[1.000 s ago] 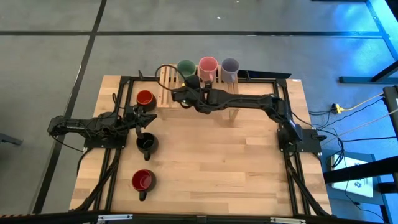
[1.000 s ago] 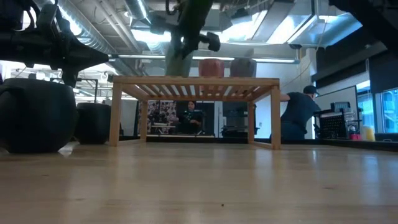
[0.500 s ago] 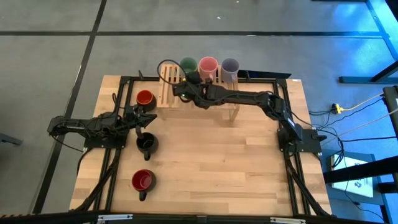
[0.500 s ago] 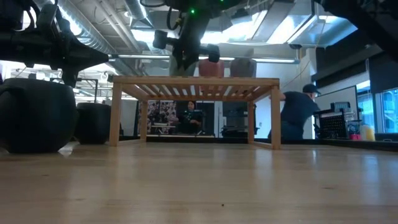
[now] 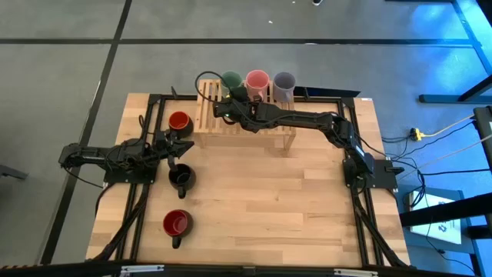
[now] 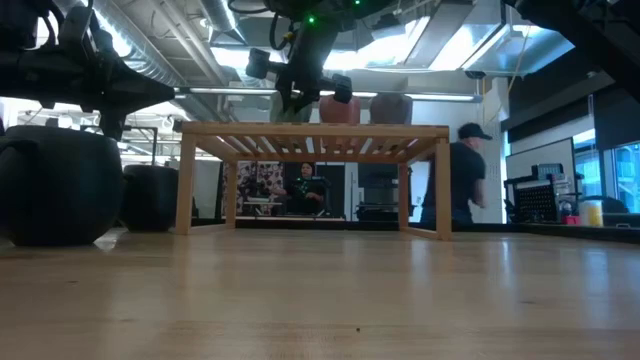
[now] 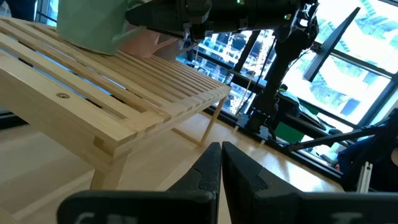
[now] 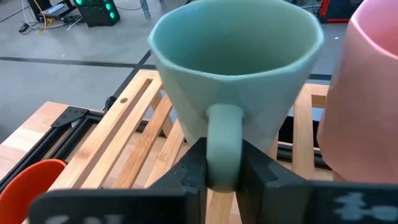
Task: Place coffee mugs
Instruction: Put the green mug on the shelf, then put the black mug on the shelf
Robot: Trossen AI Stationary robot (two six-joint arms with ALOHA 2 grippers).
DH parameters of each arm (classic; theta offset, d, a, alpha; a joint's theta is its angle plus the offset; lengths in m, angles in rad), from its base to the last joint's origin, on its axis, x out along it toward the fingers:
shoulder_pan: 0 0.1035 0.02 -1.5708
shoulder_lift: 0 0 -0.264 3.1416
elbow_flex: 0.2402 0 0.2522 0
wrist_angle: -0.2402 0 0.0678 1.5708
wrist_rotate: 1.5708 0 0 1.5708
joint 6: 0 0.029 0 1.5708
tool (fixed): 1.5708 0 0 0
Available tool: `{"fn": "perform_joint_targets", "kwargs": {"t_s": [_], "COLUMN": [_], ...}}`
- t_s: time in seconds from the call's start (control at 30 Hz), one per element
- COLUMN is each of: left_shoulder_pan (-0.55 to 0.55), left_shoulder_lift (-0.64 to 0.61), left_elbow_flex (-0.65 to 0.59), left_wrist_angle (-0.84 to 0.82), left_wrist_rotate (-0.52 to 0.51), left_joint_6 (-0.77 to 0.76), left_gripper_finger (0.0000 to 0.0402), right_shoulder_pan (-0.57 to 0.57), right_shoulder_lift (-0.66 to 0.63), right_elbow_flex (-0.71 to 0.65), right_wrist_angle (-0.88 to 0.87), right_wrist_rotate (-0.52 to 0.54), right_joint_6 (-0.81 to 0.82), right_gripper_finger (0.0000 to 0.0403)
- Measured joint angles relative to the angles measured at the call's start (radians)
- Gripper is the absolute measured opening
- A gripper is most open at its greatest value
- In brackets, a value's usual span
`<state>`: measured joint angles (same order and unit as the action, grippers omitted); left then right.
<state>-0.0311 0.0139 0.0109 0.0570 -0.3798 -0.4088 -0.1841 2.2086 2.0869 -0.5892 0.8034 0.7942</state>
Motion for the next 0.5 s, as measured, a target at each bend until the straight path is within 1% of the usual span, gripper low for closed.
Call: {"fn": "perform_joint_targets", "kwargs": {"t_s": [0.1,0.23,0.33,0.4,0.5], "left_shoulder_pan": [0.0,0.0,0.0,0.0,0.0], "left_shoulder_lift": [0.0,0.0,0.0,0.0,0.0], "left_elbow_flex": [0.0,0.0,0.0,0.0,0.0], "left_wrist_angle": [0.0,0.0,0.0,0.0,0.0], "left_wrist_rotate": [0.0,0.0,0.0,0.0,0.0], "left_joint_6": [0.0,0.0,0.0,0.0,0.0], "left_gripper_finger": [0.0007,0.0007,0.0007,0.0007,0.0007], "right_shoulder_pan": [0.0,0.002,0.002,0.01,0.035], "right_shoulder_lift": [0.0,-0.001,-0.021,-0.047,-0.09], "right_elbow_flex": [0.0,0.0,0.0,0.0,0.0], "right_wrist_angle": [0.001,-0.003,-0.016,-0.035,-0.089], "right_wrist_rotate": [-0.005,-0.004,-0.037,-0.074,-0.127], "right_joint_6": [-0.005,-0.014,-0.015,-0.016,-0.017], "right_gripper_finger": [0.0091,0.0156,0.0197,0.0217,0.0234]}}
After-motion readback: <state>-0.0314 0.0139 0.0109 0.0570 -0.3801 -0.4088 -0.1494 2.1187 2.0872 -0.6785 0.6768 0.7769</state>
